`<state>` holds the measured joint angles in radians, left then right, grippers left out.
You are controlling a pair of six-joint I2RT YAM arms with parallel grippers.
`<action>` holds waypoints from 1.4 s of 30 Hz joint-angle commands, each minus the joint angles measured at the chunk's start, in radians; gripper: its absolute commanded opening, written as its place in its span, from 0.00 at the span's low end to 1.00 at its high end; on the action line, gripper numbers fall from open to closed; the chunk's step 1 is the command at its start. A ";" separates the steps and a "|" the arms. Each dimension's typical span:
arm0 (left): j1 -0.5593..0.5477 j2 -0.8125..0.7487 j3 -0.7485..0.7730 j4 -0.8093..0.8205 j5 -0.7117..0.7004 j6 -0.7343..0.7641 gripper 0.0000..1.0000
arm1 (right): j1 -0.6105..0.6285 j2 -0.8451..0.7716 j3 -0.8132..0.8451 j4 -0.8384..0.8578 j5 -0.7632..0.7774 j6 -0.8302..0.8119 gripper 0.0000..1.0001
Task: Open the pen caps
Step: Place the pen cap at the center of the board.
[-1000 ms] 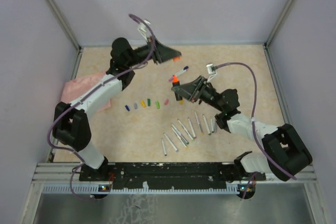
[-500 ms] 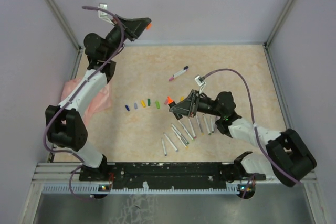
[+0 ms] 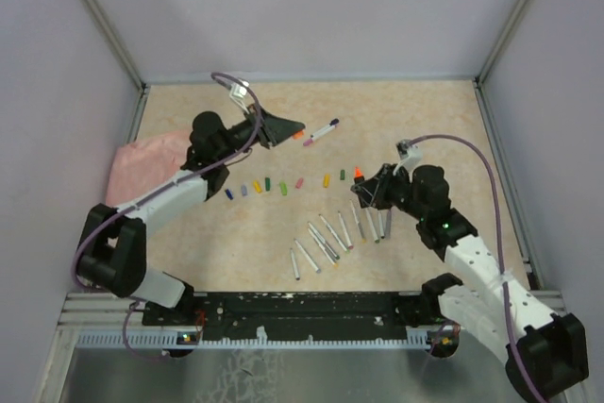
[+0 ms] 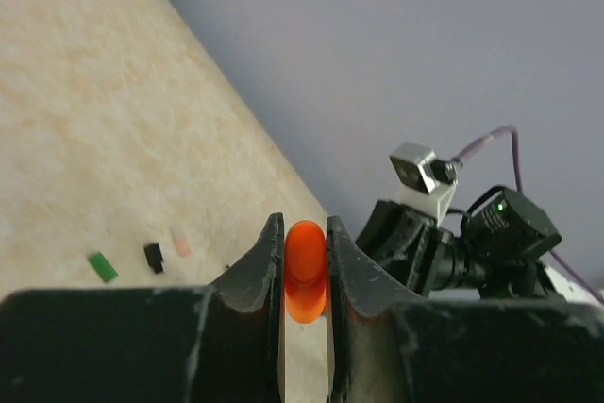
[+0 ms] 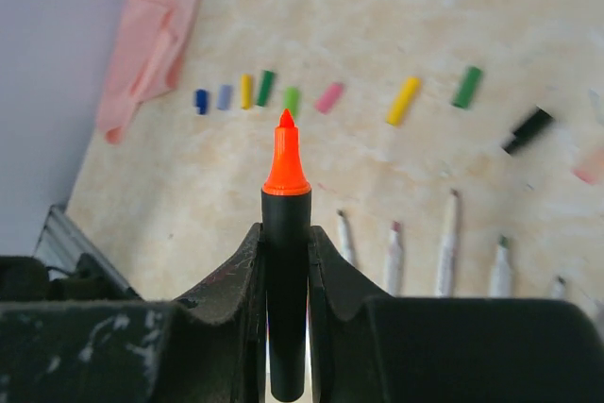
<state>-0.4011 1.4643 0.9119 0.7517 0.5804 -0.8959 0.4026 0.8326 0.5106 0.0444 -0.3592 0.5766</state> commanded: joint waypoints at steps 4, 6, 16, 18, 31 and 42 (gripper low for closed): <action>-0.207 0.109 0.025 -0.107 -0.083 0.086 0.00 | -0.056 -0.157 -0.013 -0.343 0.338 -0.005 0.00; -0.265 0.171 0.061 -0.142 -0.100 0.088 0.00 | -0.071 -0.183 -0.016 -0.399 0.400 0.018 0.00; -0.455 0.507 0.417 -0.490 -0.215 0.160 0.00 | -0.137 -0.298 -0.062 -0.557 0.546 0.153 0.00; -0.482 0.572 0.505 -0.562 -0.245 0.170 0.00 | -0.154 -0.322 -0.073 -0.572 0.557 0.169 0.00; -0.537 0.860 0.883 -0.753 -0.338 0.213 0.05 | -0.186 -0.319 -0.069 -0.592 0.624 0.213 0.00; -0.539 1.000 1.034 -0.800 -0.397 0.230 0.10 | -0.190 -0.301 -0.080 -0.566 0.604 0.201 0.00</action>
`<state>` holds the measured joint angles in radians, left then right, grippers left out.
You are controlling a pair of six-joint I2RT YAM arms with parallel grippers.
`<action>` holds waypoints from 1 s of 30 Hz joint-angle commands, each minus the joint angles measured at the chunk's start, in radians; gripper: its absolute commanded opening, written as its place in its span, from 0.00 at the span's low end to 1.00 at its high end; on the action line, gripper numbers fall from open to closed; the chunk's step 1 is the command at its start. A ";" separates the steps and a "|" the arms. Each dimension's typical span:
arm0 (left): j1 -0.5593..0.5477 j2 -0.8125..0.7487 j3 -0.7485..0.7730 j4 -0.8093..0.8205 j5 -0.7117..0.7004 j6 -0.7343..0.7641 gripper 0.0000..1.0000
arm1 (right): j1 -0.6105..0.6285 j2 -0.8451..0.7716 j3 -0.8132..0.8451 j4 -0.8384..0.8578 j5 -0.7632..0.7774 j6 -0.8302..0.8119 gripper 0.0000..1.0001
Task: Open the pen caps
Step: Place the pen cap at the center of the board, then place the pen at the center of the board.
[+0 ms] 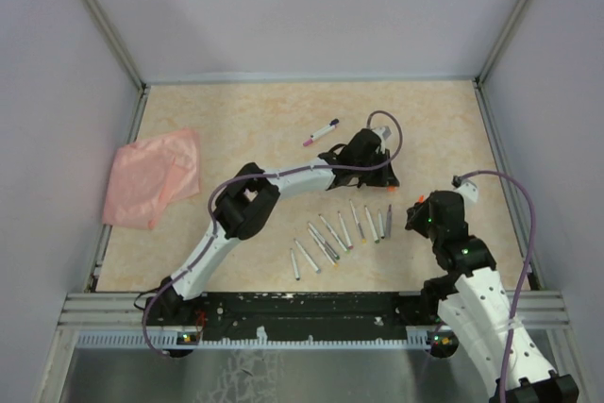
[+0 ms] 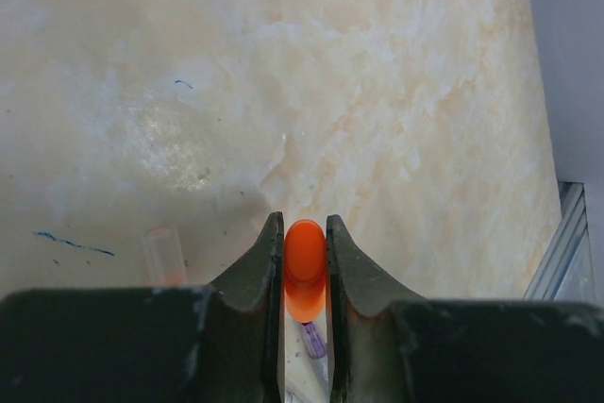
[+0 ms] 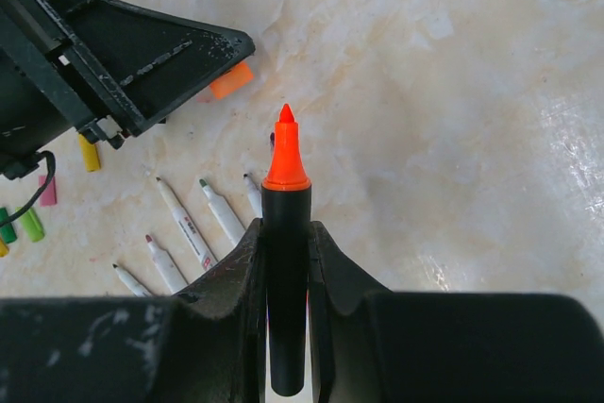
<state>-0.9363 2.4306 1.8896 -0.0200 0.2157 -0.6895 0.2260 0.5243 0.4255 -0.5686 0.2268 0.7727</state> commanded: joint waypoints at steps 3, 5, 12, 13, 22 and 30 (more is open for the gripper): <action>-0.004 0.044 0.075 -0.040 -0.040 0.032 0.15 | -0.015 0.007 -0.007 0.058 0.016 0.010 0.00; -0.004 0.046 0.077 -0.045 -0.043 0.036 0.21 | -0.014 0.006 -0.011 0.061 0.016 0.011 0.00; -0.003 0.055 0.097 -0.070 -0.059 0.047 0.34 | -0.019 0.006 -0.023 0.067 0.013 0.017 0.00; -0.003 0.053 0.102 -0.075 -0.061 0.051 0.36 | -0.019 0.006 -0.024 0.067 0.013 0.017 0.00; 0.009 -0.001 0.114 -0.097 -0.091 0.084 0.50 | -0.023 0.018 -0.044 0.075 0.001 0.021 0.00; 0.045 -0.274 -0.121 0.039 -0.089 0.195 0.55 | -0.025 0.086 -0.067 0.107 -0.024 0.012 0.00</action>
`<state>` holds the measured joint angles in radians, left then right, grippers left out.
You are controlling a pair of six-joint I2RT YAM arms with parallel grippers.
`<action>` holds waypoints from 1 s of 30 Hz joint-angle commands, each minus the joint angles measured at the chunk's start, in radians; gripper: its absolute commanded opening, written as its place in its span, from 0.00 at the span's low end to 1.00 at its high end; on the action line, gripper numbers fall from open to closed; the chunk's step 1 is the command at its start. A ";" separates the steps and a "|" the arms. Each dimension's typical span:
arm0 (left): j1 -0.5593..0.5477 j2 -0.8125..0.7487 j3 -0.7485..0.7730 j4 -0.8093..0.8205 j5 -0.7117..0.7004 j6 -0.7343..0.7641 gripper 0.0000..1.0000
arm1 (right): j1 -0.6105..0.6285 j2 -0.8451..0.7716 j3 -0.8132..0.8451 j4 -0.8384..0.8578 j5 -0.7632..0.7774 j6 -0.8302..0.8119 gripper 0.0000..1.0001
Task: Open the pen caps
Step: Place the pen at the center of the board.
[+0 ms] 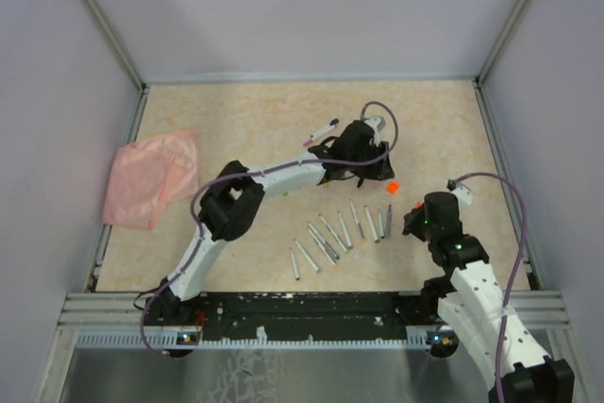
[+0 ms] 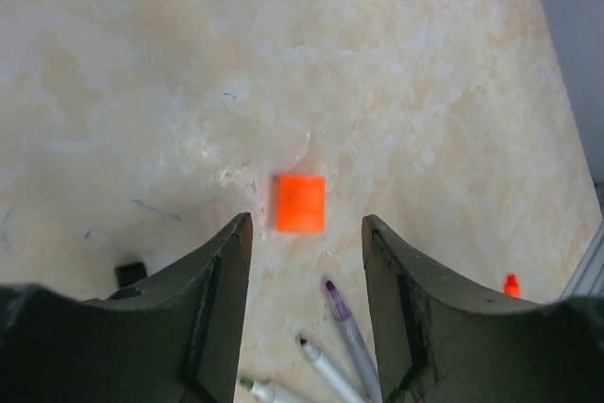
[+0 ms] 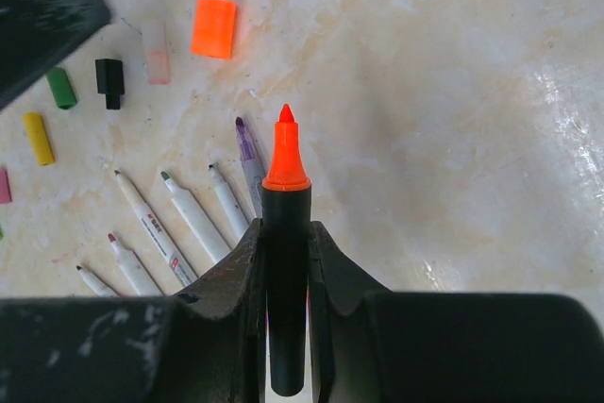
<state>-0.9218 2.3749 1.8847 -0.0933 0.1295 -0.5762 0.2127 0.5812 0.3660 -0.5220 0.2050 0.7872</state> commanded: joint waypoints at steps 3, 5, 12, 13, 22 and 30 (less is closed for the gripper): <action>0.053 -0.368 -0.291 0.186 -0.003 0.133 0.56 | -0.012 0.058 -0.017 0.079 -0.003 -0.013 0.00; 0.074 -0.473 -0.414 0.227 -0.007 0.169 0.57 | -0.014 0.079 -0.024 0.092 -0.004 -0.019 0.00; 0.174 -0.808 -0.756 0.234 -0.033 0.248 0.59 | -0.018 0.150 -0.057 0.154 -0.012 -0.041 0.00; 0.195 -0.852 -0.800 0.224 -0.036 0.250 0.59 | -0.019 0.158 -0.060 0.161 -0.009 -0.048 0.00; 0.257 -1.098 -1.067 0.178 -0.057 0.221 0.60 | -0.026 0.225 -0.063 0.230 -0.034 -0.084 0.04; 0.267 -1.157 -1.088 0.124 -0.101 0.236 0.62 | -0.029 0.278 -0.051 0.254 -0.070 -0.106 0.14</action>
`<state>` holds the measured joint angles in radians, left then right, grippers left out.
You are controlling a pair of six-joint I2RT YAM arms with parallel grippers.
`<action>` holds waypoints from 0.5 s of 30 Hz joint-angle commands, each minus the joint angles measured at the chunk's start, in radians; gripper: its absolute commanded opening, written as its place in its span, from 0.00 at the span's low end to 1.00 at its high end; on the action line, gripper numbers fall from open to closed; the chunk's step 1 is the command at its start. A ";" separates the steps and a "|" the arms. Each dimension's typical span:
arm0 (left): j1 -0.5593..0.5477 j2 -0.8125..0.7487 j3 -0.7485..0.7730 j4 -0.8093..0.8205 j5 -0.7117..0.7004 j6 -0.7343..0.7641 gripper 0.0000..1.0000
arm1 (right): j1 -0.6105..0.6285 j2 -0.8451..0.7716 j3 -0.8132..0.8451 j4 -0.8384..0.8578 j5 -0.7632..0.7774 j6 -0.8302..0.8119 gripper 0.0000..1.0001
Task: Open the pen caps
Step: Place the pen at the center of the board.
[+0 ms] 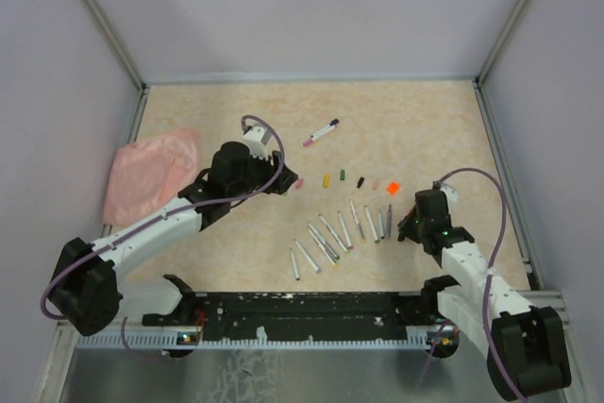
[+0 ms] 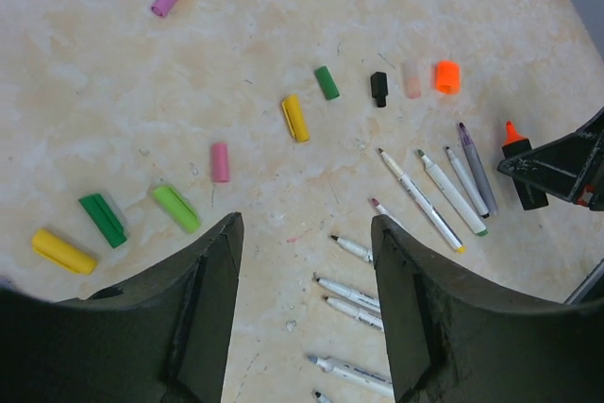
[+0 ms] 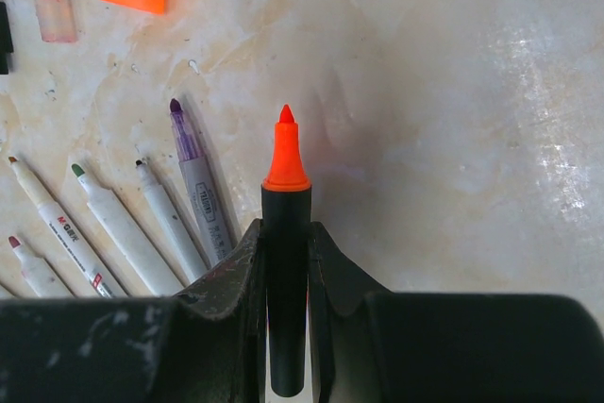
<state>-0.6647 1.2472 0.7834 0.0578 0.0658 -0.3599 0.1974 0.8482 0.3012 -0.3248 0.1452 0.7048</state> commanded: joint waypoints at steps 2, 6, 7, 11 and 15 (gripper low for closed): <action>0.011 -0.028 0.022 -0.039 -0.039 0.032 0.62 | -0.014 0.009 0.013 0.054 -0.014 -0.024 0.19; 0.012 -0.020 0.031 -0.045 -0.029 0.040 0.62 | -0.015 -0.012 0.005 0.052 -0.009 -0.020 0.30; 0.013 -0.017 0.035 -0.047 -0.025 0.043 0.62 | -0.015 -0.017 0.004 0.051 -0.007 -0.019 0.34; 0.013 -0.006 0.062 -0.079 -0.020 0.071 0.63 | -0.015 -0.031 0.000 0.048 -0.007 -0.018 0.38; 0.013 -0.006 0.082 -0.109 -0.032 0.106 0.63 | -0.015 -0.052 0.006 0.037 -0.007 -0.017 0.38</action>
<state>-0.6563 1.2415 0.8215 -0.0212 0.0444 -0.3061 0.1932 0.8284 0.3012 -0.3176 0.1287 0.6968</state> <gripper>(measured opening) 0.627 0.377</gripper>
